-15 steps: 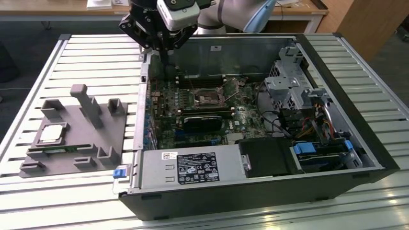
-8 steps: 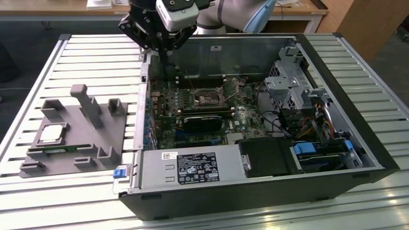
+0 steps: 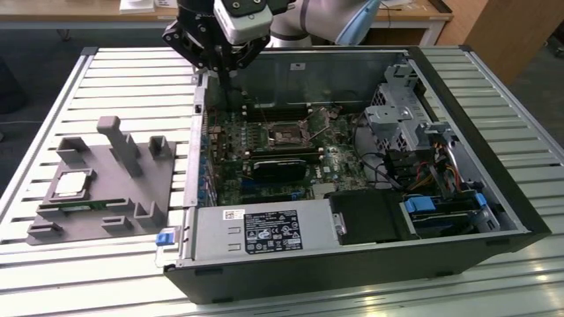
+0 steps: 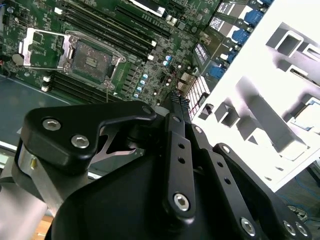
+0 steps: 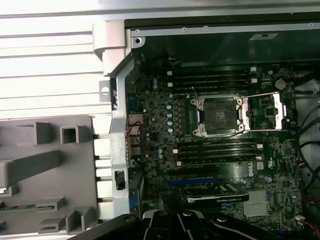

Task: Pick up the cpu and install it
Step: 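Reach for the cpu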

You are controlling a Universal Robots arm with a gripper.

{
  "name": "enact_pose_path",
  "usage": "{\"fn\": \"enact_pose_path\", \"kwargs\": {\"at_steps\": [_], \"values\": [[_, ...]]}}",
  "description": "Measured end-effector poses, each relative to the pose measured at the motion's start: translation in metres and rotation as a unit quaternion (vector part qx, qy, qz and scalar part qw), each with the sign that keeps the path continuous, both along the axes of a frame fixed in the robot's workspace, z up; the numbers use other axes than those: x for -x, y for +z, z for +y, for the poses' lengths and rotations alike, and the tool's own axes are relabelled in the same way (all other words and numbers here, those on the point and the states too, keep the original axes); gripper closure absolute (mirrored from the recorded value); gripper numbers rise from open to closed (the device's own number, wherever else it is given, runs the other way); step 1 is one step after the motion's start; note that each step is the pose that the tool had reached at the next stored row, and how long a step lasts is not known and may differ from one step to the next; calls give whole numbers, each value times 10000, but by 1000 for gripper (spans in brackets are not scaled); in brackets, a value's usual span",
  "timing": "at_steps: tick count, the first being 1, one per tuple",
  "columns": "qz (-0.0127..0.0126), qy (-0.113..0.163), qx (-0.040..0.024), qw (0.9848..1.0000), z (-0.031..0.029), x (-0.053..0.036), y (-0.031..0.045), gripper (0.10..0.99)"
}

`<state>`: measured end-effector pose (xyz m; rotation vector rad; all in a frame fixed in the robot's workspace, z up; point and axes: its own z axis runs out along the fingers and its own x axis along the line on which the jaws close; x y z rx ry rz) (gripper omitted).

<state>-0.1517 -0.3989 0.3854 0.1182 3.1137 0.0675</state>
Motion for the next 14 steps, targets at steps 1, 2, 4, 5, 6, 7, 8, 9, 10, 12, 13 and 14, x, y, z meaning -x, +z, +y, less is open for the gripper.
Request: {"fn": "enact_pose_path", "kwargs": {"at_steps": [1,2,4,5,6,7,8,9,10,12,13,14], "values": [[0,0,0,10000,0,2,-1,973],[0,0,0,10000,0,3,-2,973],[1,0,0,10000,0,9,-6,973],[1,0,0,10000,0,13,-8,973],[1,0,0,10000,0,16,-9,973],[2,0,0,10000,0,20,-11,973],[2,0,0,10000,0,23,-12,973],[2,0,0,10000,0,25,-13,973],[2,0,0,10000,0,30,-16,973],[2,0,0,10000,0,37,-18,973],[2,0,0,10000,0,40,-19,973],[2,0,0,10000,0,43,-20,973]]}}
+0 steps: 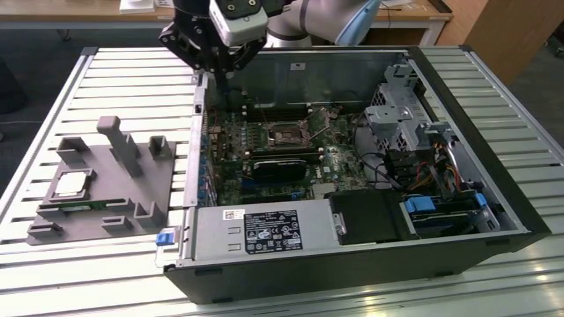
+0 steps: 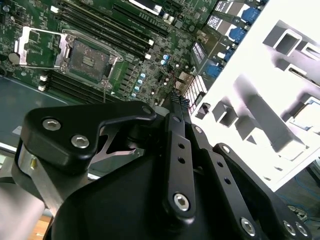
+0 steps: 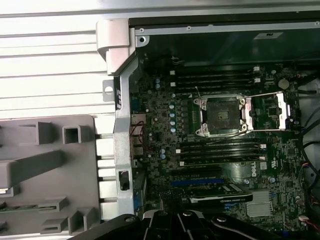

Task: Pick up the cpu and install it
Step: 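Reach for the cpu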

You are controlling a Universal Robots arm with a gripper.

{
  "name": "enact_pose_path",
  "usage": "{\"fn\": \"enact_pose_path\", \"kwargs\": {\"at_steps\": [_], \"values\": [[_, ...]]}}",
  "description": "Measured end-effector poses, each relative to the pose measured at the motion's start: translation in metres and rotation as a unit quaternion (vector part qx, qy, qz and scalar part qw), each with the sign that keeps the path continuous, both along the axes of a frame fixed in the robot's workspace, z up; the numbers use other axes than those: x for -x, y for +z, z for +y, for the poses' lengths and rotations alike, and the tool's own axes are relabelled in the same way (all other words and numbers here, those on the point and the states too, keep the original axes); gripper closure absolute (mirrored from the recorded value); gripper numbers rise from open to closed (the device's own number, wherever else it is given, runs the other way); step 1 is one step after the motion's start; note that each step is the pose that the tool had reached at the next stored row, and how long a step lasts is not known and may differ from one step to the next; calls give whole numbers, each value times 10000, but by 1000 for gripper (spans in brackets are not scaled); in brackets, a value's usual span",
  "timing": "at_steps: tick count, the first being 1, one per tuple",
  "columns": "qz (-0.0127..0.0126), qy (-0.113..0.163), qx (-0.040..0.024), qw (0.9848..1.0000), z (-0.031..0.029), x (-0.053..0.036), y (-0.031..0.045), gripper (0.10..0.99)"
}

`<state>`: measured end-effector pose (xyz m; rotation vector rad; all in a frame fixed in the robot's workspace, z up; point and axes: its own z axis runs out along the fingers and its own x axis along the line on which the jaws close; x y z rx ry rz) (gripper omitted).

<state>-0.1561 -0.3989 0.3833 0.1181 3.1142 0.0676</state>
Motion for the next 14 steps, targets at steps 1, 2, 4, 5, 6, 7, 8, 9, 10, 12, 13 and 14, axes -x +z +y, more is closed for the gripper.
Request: {"fn": "enact_pose_path", "kwargs": {"at_steps": [1,2,4,5,6,7,8,9,10,12,13,14], "values": [[0,0,0,10000,0,4,-1,973],[0,0,0,10000,0,7,-3,973],[0,0,0,10000,0,15,-4,973],[1,0,0,10000,0,18,-5,973],[1,0,0,10000,0,22,-7,973],[0,0,0,10000,0,25,-8,973],[1,0,0,10000,0,29,-9,973],[1,0,0,10000,0,36,-11,973],[1,0,0,10000,0,42,-12,973],[1,0,0,10000,0,57,-15,973],[1,0,0,10000,0,64,-17,973],[1,0,0,10000,0,71,-19,973]]}}
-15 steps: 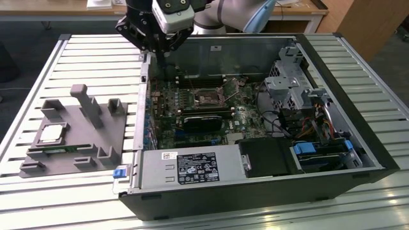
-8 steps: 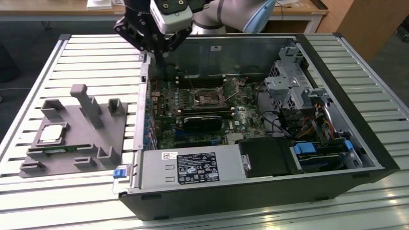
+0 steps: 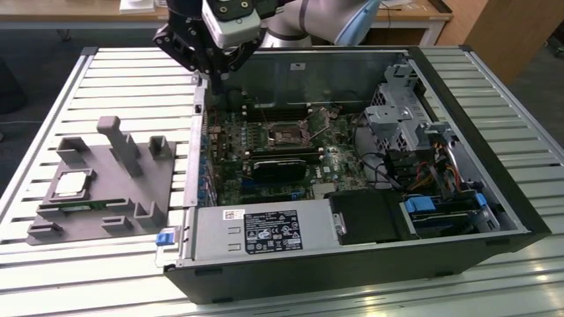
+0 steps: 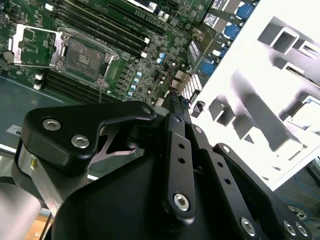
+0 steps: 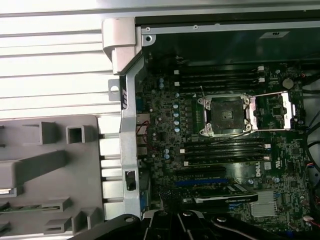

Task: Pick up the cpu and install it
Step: 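Reach for the cpu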

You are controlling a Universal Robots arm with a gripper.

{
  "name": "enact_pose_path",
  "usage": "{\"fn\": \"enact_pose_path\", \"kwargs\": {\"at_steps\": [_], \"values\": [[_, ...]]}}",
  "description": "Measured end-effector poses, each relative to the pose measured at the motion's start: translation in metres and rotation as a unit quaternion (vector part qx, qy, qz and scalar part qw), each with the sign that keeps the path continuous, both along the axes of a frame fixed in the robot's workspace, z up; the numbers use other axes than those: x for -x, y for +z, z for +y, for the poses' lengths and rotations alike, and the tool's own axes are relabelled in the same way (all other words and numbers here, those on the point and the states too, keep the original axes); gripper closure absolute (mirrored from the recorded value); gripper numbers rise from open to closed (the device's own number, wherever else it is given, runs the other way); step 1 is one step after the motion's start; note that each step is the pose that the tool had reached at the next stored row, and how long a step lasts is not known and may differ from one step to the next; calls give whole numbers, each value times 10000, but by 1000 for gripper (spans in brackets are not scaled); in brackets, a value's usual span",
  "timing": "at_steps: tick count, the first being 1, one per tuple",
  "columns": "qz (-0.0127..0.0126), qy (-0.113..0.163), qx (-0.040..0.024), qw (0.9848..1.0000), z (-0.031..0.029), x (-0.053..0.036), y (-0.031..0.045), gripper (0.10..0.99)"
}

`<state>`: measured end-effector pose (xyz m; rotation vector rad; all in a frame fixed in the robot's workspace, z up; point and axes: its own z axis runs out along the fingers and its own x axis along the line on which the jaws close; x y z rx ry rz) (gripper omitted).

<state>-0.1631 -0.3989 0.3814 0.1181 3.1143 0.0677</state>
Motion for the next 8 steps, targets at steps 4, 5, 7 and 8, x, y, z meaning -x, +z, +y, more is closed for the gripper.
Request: {"fn": "enact_pose_path", "kwargs": {"at_steps": [4,5,7,8], "values": [[1,0,0,10000,0,25,-7,973],[2,0,0,10000,0,30,-8,973],[3,-1,1,10000,0,41,-11,973],[3,0,0,10000,0,47,-13,973]]}}
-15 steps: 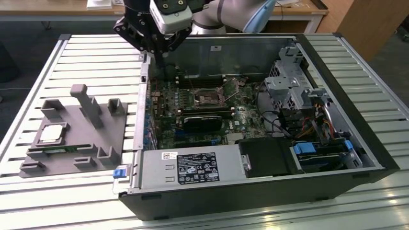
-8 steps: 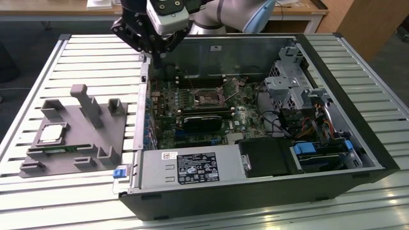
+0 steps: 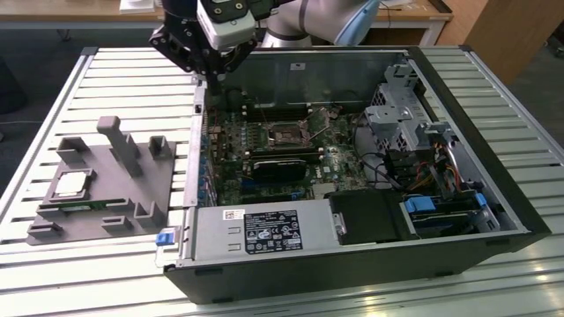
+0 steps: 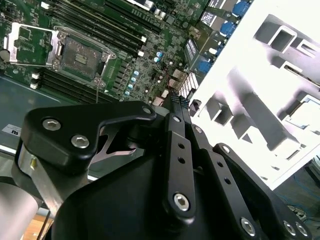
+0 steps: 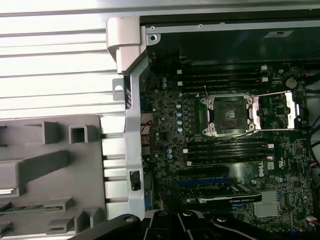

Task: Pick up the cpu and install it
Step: 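Reach for the cpu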

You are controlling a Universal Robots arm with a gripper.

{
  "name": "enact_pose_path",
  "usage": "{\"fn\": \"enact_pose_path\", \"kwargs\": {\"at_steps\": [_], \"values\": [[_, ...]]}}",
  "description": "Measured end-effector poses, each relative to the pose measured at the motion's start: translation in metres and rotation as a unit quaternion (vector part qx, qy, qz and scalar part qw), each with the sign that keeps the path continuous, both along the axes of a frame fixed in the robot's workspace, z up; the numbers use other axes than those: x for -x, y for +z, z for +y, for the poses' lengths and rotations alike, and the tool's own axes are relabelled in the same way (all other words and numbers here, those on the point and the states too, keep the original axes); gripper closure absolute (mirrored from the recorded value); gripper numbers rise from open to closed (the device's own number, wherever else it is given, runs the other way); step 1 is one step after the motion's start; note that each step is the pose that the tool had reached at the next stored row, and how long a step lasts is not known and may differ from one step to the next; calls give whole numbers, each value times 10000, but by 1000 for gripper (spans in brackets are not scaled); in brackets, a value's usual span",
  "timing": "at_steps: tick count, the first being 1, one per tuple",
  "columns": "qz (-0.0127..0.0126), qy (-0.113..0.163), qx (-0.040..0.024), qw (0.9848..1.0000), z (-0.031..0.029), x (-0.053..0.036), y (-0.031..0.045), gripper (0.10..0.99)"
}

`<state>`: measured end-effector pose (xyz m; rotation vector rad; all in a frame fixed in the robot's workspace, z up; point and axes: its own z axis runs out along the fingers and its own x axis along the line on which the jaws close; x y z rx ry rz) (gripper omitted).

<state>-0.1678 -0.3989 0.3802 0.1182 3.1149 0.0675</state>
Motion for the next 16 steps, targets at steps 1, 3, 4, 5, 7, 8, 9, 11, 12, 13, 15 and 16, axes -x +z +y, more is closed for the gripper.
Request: {"fn": "enact_pose_path", "kwargs": {"at_steps": [1,3,4,5,7,8,9,11,12,13,15,16], "values": [[0,0,0,10000,0,5,-1,973],[1,0,0,10000,0,14,-4,973],[1,0,0,10000,0,17,-5,973],[2,0,0,10000,0,21,-7,973],[3,0,0,10000,0,28,-10,973],[4,0,0,10000,0,32,-11,973],[4,0,0,10000,0,36,-12,973],[6,1,0,10000,0,40,-17,973],[8,0,0,10000,0,45,-19,973],[9,1,0,10000,0,48,-21,973],[10,0,0,10000,0,58,-25,973],[11,0,0,10000,0,64,-27,973]]}}
